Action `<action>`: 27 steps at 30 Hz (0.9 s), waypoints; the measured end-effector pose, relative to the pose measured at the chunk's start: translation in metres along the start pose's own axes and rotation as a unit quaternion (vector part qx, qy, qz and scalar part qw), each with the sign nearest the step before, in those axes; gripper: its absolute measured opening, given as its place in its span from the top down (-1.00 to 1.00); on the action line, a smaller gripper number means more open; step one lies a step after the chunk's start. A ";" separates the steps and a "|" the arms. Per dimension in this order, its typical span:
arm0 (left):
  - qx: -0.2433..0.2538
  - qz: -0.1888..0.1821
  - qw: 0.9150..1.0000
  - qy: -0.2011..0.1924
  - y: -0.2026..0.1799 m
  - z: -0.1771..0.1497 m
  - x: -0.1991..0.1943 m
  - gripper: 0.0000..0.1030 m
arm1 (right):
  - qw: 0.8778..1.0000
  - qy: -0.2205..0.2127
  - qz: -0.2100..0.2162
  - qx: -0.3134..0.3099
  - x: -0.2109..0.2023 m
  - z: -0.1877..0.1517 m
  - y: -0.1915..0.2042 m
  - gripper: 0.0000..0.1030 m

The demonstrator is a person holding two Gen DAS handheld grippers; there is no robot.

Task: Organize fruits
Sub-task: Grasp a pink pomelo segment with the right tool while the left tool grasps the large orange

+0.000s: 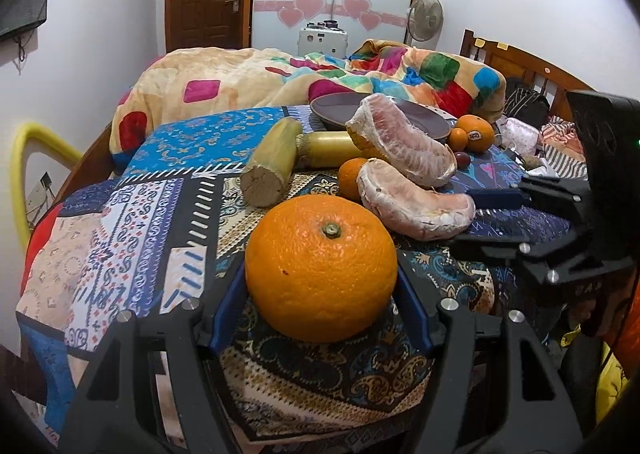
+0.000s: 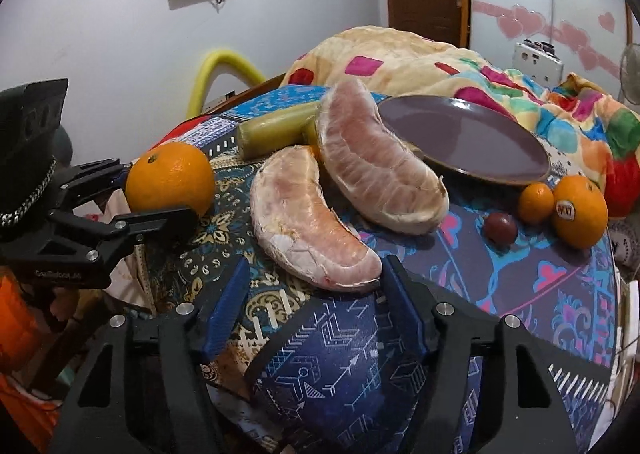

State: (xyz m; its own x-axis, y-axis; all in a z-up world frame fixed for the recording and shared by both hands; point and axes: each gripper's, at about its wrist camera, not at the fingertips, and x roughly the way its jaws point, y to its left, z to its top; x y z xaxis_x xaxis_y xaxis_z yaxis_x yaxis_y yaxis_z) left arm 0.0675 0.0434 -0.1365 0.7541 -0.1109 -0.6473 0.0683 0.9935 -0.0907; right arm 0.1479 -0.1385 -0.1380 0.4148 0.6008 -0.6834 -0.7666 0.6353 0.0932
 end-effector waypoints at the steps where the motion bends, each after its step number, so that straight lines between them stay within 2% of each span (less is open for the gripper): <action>1: 0.001 0.001 1.000 0.000 0.001 -0.001 -0.001 -0.31 | 1.000 0.001 -0.001 -0.005 0.002 0.003 0.000 -0.25; 10: -0.007 0.003 1.000 -0.001 0.006 -0.003 -0.004 -0.31 | 0.997 0.030 -0.005 -0.070 0.025 0.023 0.015 -0.30; 12: -0.008 0.003 1.000 -0.001 0.006 -0.004 -0.005 -0.31 | 0.996 0.044 0.001 -0.074 0.028 0.021 0.018 -0.23; 14: -0.009 0.004 1.000 -0.002 0.007 -0.005 -0.006 -0.31 | 0.996 0.058 0.027 -0.064 0.028 0.015 0.020 -0.14; 17: -0.011 0.005 1.000 -0.003 0.009 -0.006 -0.010 -0.31 | 0.996 0.056 0.036 -0.062 0.018 0.010 0.024 -0.09; 22: -0.015 0.014 1.000 -0.012 0.014 -0.005 -0.019 -0.31 | 0.997 0.024 0.014 -0.077 0.009 0.020 0.033 -0.09; 27: -0.020 0.018 0.999 -0.017 0.018 -0.004 -0.024 -0.31 | 0.996 0.031 0.019 -0.087 0.032 0.032 0.043 -0.09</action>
State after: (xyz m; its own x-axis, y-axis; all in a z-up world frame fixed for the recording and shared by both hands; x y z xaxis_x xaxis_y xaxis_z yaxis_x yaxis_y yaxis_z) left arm 0.0481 0.0634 -0.1258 0.7780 -0.0728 -0.6241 0.0145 0.9951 -0.0980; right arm 0.1435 -0.0764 -0.1322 0.3578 0.5882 -0.7253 -0.8565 0.5161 -0.0041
